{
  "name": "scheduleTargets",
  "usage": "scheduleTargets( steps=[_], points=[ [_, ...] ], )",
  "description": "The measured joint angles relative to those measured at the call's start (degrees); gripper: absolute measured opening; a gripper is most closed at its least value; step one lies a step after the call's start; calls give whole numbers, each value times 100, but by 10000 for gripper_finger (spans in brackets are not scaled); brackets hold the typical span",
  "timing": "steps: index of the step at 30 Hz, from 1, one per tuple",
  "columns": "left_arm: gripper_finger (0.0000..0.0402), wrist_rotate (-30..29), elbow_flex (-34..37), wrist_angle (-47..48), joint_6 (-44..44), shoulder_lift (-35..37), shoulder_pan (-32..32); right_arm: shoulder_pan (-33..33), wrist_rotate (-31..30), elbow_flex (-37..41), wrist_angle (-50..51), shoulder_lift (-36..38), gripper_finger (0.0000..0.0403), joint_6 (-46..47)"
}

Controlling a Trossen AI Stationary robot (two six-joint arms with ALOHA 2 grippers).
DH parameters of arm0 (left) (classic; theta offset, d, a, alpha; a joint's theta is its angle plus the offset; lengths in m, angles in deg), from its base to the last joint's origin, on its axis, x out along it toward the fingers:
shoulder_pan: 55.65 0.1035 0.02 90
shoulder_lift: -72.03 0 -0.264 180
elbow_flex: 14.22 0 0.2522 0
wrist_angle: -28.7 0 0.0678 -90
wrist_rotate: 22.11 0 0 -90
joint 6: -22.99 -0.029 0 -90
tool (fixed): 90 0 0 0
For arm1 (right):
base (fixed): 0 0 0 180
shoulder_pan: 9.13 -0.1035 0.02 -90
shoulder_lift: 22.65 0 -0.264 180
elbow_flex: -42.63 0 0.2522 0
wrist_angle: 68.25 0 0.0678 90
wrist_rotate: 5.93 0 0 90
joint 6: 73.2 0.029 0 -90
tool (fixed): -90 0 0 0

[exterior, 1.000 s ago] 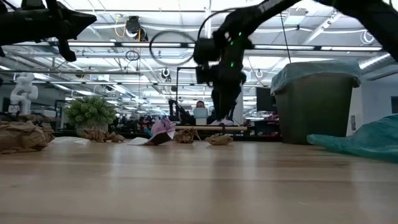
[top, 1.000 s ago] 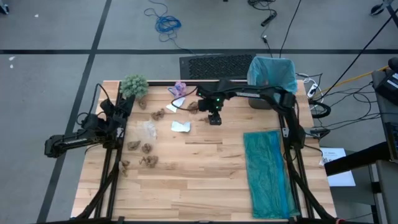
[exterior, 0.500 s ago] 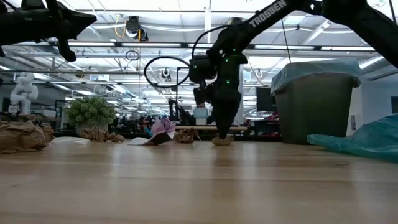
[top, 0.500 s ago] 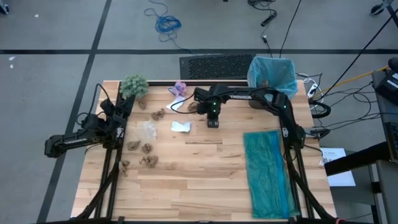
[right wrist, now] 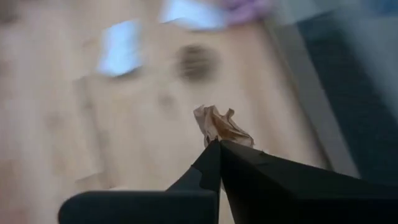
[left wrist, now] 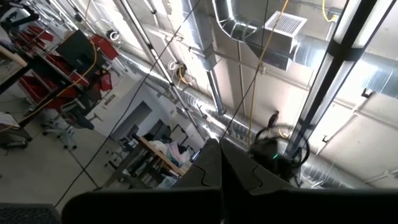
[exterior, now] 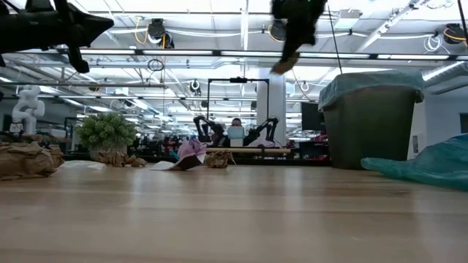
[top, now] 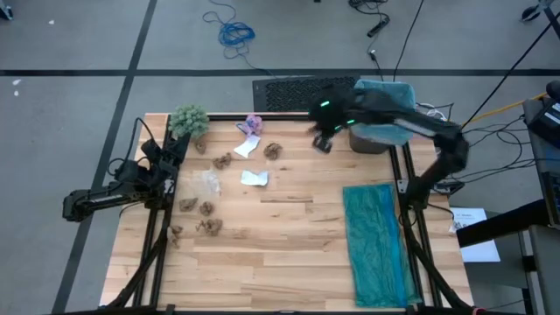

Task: Place trash/remove bag and relplace
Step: Put the brown paper into the trash bin

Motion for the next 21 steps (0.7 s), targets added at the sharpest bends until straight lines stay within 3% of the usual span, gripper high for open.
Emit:
scheduleTargets(
  steps=[3,7,14,21],
  points=[
    [0,0,0,64,37,0,0,294,-818,-2,327,629,0,387],
    [0,-2,0,60,53,0,-1,886,-1284,-2,980,1076,0,973],
    [0,-2,0,64,50,1,-1,1818,-1302,0,1760,1127,0,1327],
    [0,-2,0,90,51,1,0,2402,-1229,0,1856,927,16,1666]
  ],
)
